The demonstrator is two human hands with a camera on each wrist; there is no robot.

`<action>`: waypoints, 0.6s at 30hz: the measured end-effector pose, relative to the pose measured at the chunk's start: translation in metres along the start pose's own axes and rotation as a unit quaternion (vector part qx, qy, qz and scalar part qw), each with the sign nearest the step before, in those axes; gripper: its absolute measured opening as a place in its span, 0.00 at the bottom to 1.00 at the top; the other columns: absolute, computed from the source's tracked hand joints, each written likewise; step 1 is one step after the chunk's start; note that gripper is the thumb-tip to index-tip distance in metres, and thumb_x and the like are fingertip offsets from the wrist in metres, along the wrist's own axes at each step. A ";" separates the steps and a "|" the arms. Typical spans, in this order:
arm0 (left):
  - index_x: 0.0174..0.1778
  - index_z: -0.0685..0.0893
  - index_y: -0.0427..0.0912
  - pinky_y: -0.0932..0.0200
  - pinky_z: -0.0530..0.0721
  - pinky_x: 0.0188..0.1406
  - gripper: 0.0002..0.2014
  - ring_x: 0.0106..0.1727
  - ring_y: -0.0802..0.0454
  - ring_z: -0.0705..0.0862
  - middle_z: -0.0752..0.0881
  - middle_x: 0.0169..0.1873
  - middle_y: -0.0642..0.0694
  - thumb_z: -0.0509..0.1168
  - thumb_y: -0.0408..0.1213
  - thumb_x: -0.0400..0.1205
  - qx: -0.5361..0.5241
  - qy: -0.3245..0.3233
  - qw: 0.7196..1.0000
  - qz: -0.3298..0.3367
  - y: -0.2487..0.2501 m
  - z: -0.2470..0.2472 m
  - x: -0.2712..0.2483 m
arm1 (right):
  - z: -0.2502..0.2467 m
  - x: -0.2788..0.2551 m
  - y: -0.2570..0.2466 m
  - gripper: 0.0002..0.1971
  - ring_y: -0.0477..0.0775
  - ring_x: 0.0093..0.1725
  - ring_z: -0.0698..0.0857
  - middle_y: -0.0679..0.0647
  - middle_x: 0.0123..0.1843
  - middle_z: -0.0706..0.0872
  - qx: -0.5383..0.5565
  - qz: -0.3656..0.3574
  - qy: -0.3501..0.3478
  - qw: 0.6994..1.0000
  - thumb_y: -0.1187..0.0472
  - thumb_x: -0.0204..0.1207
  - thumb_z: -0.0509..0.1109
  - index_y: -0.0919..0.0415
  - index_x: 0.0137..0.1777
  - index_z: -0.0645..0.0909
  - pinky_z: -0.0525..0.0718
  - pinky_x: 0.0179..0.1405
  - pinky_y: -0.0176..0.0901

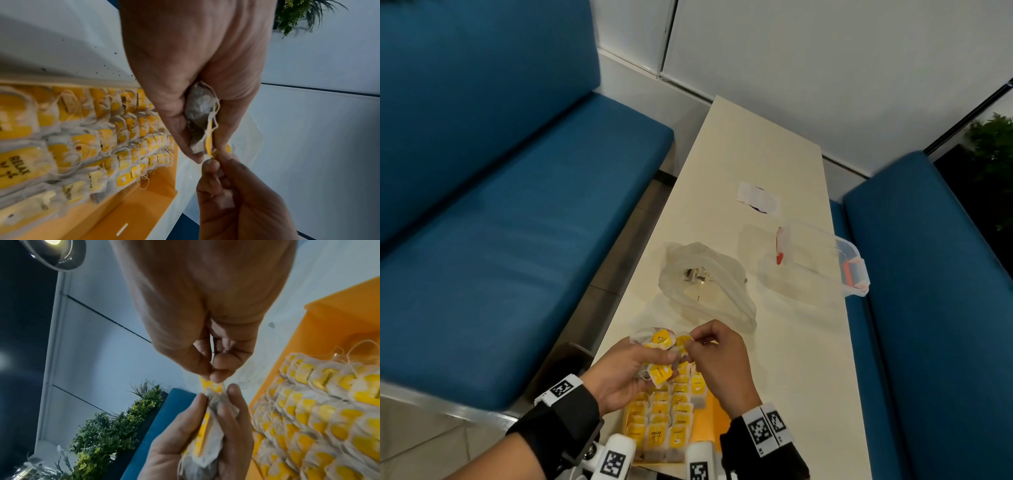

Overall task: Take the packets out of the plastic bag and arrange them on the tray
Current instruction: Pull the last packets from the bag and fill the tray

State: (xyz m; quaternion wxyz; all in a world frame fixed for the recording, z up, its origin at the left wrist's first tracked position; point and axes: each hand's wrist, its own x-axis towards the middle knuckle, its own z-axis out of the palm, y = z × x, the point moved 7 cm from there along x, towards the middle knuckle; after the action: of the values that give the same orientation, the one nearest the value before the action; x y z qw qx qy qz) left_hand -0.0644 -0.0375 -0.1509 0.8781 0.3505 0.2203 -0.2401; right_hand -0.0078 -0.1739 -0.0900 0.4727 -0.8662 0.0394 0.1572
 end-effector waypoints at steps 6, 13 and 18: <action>0.62 0.86 0.28 0.47 0.92 0.51 0.20 0.56 0.36 0.91 0.88 0.58 0.26 0.75 0.19 0.74 -0.013 0.001 1.000 -0.005 0.005 -0.006 -0.002 | -0.020 0.001 -0.024 0.05 0.45 0.35 0.87 0.49 0.37 0.90 -0.009 -0.057 -0.001 0.998 0.65 0.72 0.79 0.56 0.39 0.87 0.84 0.35 0.35; 0.62 0.85 0.33 0.47 0.94 0.48 0.21 0.58 0.34 0.91 0.90 0.56 0.29 0.75 0.18 0.74 -0.031 0.005 1.000 0.002 0.011 -0.015 -0.004 | -0.048 -0.002 -0.039 0.03 0.49 0.26 0.83 0.57 0.26 0.86 0.078 -0.084 0.018 0.993 0.67 0.75 0.78 0.62 0.42 0.87 0.77 0.27 0.33; 0.67 0.83 0.29 0.48 0.94 0.44 0.24 0.54 0.35 0.92 0.90 0.56 0.27 0.76 0.19 0.74 -0.026 0.018 0.999 0.001 0.014 -0.023 -0.005 | -0.049 0.008 -0.018 0.04 0.59 0.31 0.91 0.59 0.37 0.90 0.018 -0.029 -0.028 0.999 0.71 0.79 0.71 0.65 0.45 0.80 0.78 0.24 0.43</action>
State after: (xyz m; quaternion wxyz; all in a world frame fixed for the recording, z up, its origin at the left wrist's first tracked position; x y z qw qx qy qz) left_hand -0.0652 -0.0107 -0.1556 0.8829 0.3321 0.2420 -0.2270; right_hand 0.0148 -0.2047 -0.0534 0.4938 -0.8535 0.0038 0.1664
